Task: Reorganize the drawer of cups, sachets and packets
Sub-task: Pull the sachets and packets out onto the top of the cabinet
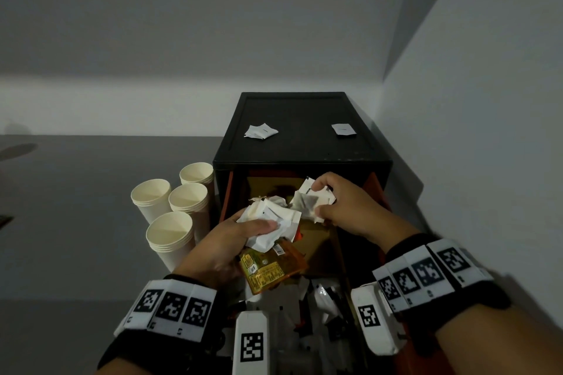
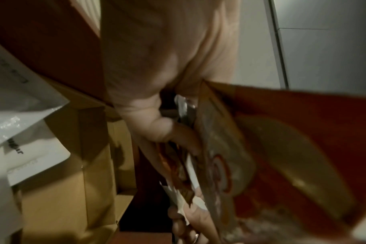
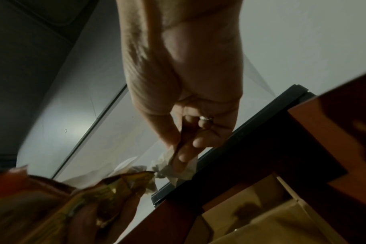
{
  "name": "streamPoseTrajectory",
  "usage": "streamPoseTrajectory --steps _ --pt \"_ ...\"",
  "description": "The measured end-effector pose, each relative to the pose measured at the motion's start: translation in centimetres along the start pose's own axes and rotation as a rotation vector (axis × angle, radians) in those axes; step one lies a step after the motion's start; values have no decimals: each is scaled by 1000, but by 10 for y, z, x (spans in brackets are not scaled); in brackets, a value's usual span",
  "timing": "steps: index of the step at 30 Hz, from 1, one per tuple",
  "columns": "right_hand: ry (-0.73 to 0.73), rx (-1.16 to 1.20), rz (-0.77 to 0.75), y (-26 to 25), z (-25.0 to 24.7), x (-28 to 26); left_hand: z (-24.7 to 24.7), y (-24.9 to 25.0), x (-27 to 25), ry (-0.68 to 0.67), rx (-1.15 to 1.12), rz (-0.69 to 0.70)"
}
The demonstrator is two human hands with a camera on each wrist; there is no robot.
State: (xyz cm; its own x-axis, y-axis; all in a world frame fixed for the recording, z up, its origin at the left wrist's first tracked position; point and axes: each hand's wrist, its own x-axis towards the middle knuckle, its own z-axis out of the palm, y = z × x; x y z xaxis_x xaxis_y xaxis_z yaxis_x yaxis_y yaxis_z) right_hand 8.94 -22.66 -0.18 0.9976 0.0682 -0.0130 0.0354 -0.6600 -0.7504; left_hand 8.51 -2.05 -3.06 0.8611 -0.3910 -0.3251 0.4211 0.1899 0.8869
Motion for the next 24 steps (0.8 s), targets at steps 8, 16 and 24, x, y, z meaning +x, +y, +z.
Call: streamPoseTrajectory --steps 8,16,24 --pt "30 -102 -45 0 -5 0 -1 4 -1 -14 42 -30" --pt "68 -355 -95 3 -18 0 -8 4 -1 35 3 -53" --pt "123 -468 -131 5 -22 0 -10 8 -1 76 -21 -77"
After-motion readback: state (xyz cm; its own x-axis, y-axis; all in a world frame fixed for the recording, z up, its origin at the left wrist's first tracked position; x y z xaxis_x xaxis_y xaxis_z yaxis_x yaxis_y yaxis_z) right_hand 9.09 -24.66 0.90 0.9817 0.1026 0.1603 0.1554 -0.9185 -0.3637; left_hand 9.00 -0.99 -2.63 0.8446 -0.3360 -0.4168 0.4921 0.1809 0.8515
